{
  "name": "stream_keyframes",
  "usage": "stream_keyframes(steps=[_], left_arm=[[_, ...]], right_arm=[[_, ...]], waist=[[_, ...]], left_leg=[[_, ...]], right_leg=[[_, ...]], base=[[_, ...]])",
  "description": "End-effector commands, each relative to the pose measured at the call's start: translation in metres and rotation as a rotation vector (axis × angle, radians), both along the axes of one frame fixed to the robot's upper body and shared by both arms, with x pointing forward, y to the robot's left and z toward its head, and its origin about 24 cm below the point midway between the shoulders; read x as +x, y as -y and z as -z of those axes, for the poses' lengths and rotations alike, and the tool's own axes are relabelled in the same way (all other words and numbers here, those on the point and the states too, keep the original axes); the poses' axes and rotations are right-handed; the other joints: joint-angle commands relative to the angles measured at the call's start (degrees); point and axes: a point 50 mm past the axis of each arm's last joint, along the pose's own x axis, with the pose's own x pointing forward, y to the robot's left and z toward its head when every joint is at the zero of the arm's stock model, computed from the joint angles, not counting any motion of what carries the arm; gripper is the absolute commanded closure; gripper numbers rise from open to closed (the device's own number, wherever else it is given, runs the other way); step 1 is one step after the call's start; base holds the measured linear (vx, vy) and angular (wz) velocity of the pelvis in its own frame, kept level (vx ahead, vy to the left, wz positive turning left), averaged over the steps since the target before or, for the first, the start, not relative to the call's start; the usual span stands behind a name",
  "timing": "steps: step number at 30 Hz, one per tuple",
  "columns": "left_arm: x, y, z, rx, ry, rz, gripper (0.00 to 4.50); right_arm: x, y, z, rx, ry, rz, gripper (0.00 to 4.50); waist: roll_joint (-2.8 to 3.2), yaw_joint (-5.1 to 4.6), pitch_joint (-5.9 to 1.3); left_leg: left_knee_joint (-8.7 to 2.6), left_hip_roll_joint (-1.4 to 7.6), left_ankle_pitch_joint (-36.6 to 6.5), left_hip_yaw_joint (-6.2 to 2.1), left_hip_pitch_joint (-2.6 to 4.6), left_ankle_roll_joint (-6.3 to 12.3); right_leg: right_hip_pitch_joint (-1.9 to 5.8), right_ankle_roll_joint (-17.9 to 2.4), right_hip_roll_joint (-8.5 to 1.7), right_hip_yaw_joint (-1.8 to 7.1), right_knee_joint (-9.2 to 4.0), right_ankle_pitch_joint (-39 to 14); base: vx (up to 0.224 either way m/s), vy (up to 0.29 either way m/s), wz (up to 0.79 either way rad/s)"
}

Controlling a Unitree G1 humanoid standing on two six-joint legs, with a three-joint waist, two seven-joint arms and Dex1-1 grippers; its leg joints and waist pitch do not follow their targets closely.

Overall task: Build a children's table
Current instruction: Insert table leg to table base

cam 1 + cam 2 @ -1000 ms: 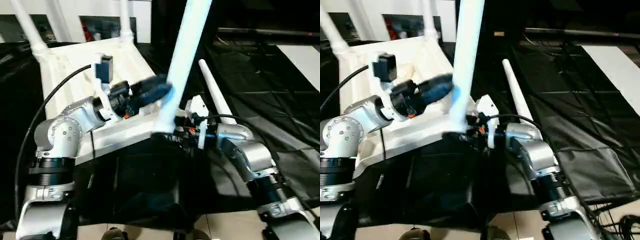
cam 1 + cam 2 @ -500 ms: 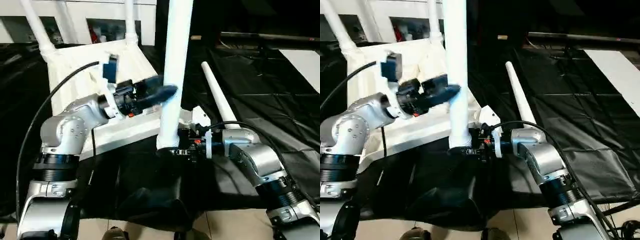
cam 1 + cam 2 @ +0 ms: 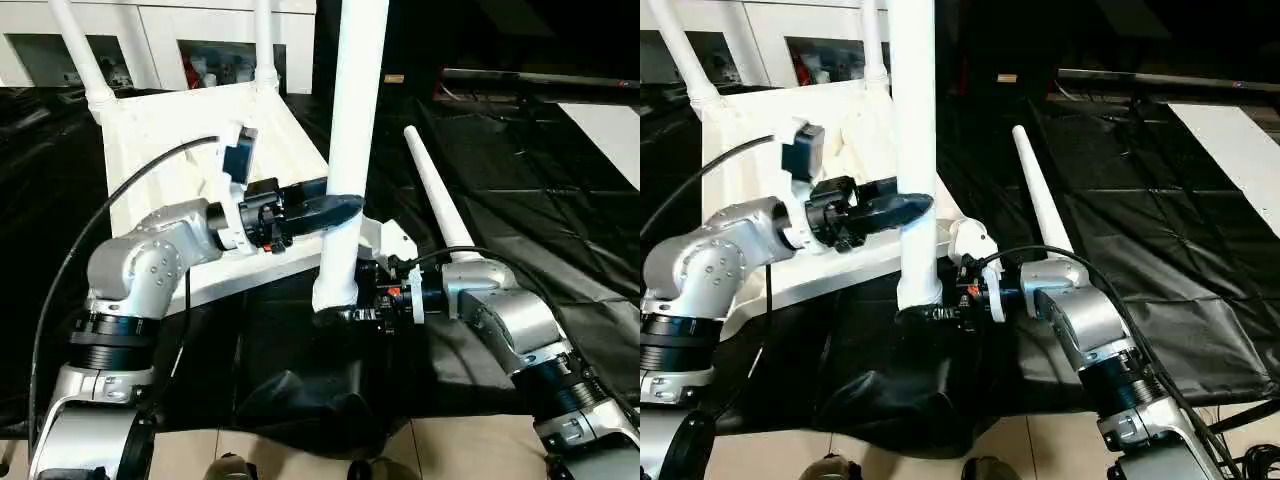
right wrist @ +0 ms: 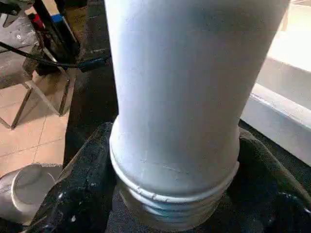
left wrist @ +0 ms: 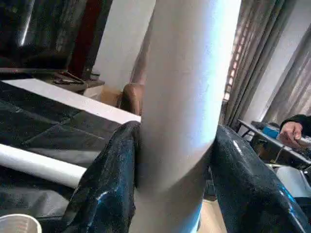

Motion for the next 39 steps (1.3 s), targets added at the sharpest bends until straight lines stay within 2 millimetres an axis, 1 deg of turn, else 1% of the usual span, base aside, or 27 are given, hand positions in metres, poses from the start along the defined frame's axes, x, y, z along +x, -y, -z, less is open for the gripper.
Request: stream_keyframes(steps=[1,3,8,9,11,12,13,14,15,17,18,19,20,21,25,26,27,29,33,34,36,39], left_arm=[[-0.003,0.005,0.005,0.039,0.001,0.008,2.50],[-0.002,0.004,0.004,0.032,-0.011,-0.001,2.55],[0.001,0.002,0.003,0.019,-0.020,-0.032,2.61],[0.004,0.000,0.001,0.012,-0.018,-0.054,2.61],[0.004,0.000,0.001,0.012,-0.018,-0.054,2.61],[0.006,-0.001,0.000,0.005,-0.017,-0.069,2.61],[0.007,-0.003,-0.002,-0.003,-0.014,-0.090,2.61],[0.008,-0.003,-0.002,-0.004,-0.012,-0.095,2.61],[0.011,-0.005,-0.004,-0.008,0.000,-0.140,2.61],[0.012,-0.005,-0.004,-0.007,0.004,-0.159,2.62],[0.013,-0.005,-0.004,-0.006,0.005,-0.169,2.63],[0.015,-0.006,-0.005,-0.003,0.007,-0.192,2.63],[0.017,-0.006,-0.005,-0.005,0.008,-0.219,2.65],[0.019,-0.007,-0.006,0.001,0.008,-0.256,2.65],[0.026,-0.011,-0.009,0.017,-0.002,-0.349,2.65],[0.029,-0.014,-0.011,0.023,-0.015,-0.407,2.65],[0.029,-0.014,-0.011,0.023,-0.015,-0.407,2.65],[0.030,-0.014,-0.013,0.016,-0.025,-0.432,2.65],[0.029,-0.013,-0.015,0.003,-0.029,-0.433,2.65],[0.029,-0.012,-0.015,-0.001,-0.030,-0.432,2.65],[0.027,-0.009,-0.014,-0.003,-0.032,-0.421,2.65],[0.027,-0.008,-0.014,-0.004,-0.036,-0.423,2.65]], right_arm=[[0.003,0.000,-0.005,-0.014,0.023,-0.006,1.80],[0.003,0.000,-0.005,-0.017,0.023,-0.004,1.80],[0.004,0.000,-0.005,-0.020,0.031,0.000,1.80],[0.007,0.000,-0.006,-0.018,0.048,0.029,1.80],[0.007,0.000,-0.006,-0.018,0.048,0.029,1.80],[0.009,0.000,-0.008,0.003,0.043,0.047,1.80],[0.013,0.001,-0.010,0.017,0.058,0.082,1.45],[0.014,0.001,-0.011,0.021,0.060,0.087,1.24],[0.019,0.001,-0.015,0.048,0.070,0.125,1.10],[0.019,0.001,-0.016,0.053,0.073,0.130,1.01],[0.020,0.001,-0.017,0.057,0.073,0.136,0.77],[0.020,0.001,-0.018,0.065,0.071,0.149,0.77],[0.023,0.001,-0.020,0.074,0.075,0.181,0.63],[0.025,0.001,-0.022,0.087,0.070,0.214,0.63],[0.029,0.004,-0.030,0.156,0.014,0.254,0.60],[0.032,0.006,-0.037,0.210,-0.035,0.263,0.60],[0.032,0.006,-0.037,0.210,-0.035,0.263,0.60],[0.034,0.007,-0.043,0.240,-0.073,0.271,0.60],[0.036,0.006,-0.044,0.223,-0.081,0.292,0.60],[0.036,0.005,-0.044,0.222,-0.086,0.294,0.60],[0.037,0.001,-0.042,0.201,-0.107,0.303,0.60],[0.038,-0.001,-0.043,0.197,-0.126,0.311,0.60]], waist=[[0.04,0.16,-5.85],[0.17,0.14,-5.79],[0.18,0.16,-5.80],[0.15,0.19,-5.82],[0.17,0.14,-5.87],[0.28,0.21,-5.90],[0.36,0.09,-5.96],[0.35,0.08,-5.93],[0.55,0.13,-5.86],[0.45,0.12,-5.94],[0.40,0.16,-5.94],[0.74,0.21,-5.97],[0.62,0.10,-6.00],[0.60,0.12,-6.01],[0.56,0.06,-5.97],[0.51,0.07,-5.98],[0.54,0.15,-6.02],[0.43,0.12,-6.04],[0.46,0.23,-6.10],[0.33,0.24,-6.11],[0.24,0.24,-6.06],[0.33,0.22,-6.04]], left_leg=[[-3.51,0.08,-6.40,0.29,0.00,1.72],[-3.52,0.08,-6.54,0.30,-0.01,1.64],[-3.52,0.07,-6.86,0.27,0.01,1.53],[-3.50,0.03,-6.82,0.26,-0.02,1.52],[-3.45,-0.03,-6.73,0.28,0.00,1.55],[-3.46,0.01,-6.46,0.24,-0.02,1.56],[-3.43,0.00,-6.36,0.25,-0.04,1.53],[-3.45,-0.02,-6.81,0.22,0.00,1.35],[-3.46,0.00,-6.97,0.21,0.04,1.27],[-3.43,-0.04,-6.84,0.22,0.11,1.03],[-3.47,-0.06,-6.54,0.19,0.04,0.98],[-3.45,-0.04,-6.47,0.17,0.12,0.94],[-3.43,-0.03,-6.27,0.22,0.08,1.04],[-3.42,-0.06,-6.33,0.20,0.07,1.06],[-3.45,-0.12,-6.74,0.21,0.14,1.25],[-3.44,-0.20,-6.77,0.19,0.11,1.26],[-3.40,-0.16,-6.62,0.15,0.10,1.30],[-3.41,-0.12,-6.10,0.14,0.08,1.17],[-3.34,-0.12,-4.82,0.22,-0.01,1.16],[-3.33,-0.15,-4.75,0.24,0.00,1.21],[-3.38,-0.11,-4.93,0.23,-0.03,1.08],[-3.41,-0.11,-5.41,0.20,0.01,0.71]], right_leg=[[4.81,-11.20,-2.79,1.62,-4.27,-10.36],[4.71,-11.29,-2.78,1.58,-4.27,-10.58],[4.73,-11.27,-2.75,1.57,-4.31,-10.79],[4.78,-11.21,-2.78,1.56,-4.31,-10.86],[4.75,-11.27,-2.73,1.55,-4.32,-10.68],[4.79,-11.36,-2.77,1.57,-4.22,-10.25],[4.71,-11.69,-2.75,1.51,-4.17,-9.67],[4.78,-11.78,-2.75,1.46,-4.24,-10.13],[4.70,-11.71,-2.72,1.49,-4.24,-10.25],[4.74,-11.55,-2.67,1.47,-4.19,-9.73],[4.83,-11.52,-2.64,1.49,-4.12,-9.34],[4.76,-11.61,-2.65,1.49,-4.06,-9.02],[4.77,-11.80,-2.57,1.48,-4.04,-7.90],[4.80,-11.88,-2.60,1.46,-4.05,-7.94],[4.88,-11.97,-2.52,1.49,-4.07,-8.12],[4.99,-11.80,-2.48,1.44,-4.08,-8.47],[4.95,-11.74,-2.55,1.44,-4.12,-8.53],[4.96,-11.80,-2.57,1.42,-4.01,-8.08],[4.88,-12.32,-2.67,1.39,-3.86,-6.36],[4.92,-12.41,-2.66,1.40,-3.84,-6.26],[4.91,-12.30,-2.74,1.39,-3.94,-6.94],[4.89,-11.78,-2.76,1.40,-4.02,-8.06]], base=[[0.000,0.000,0.00],[0.000,0.000,0.00],[0.000,0.000,0.00],[0.000,0.000,0.00],[0.000,0.000,0.00],[0.000,0.000,0.00],[0.000,0.000,0.00],[0.000,0.000,0.00],[0.000,0.000,0.00],[0.000,0.000,0.00],[0.000,0.000,0.00],[0.000,0.000,0.00],[0.000,0.000,0.00],[0.000,0.000,0.00],[0.000,0.000,0.00],[0.000,0.000,0.00],[0.000,0.000,0.00],[0.000,0.000,0.00],[0.000,0.000,0.00],[0.000,0.000,0.00],[0.000,0.000,0.00],[0.000,0.000,0.00]])
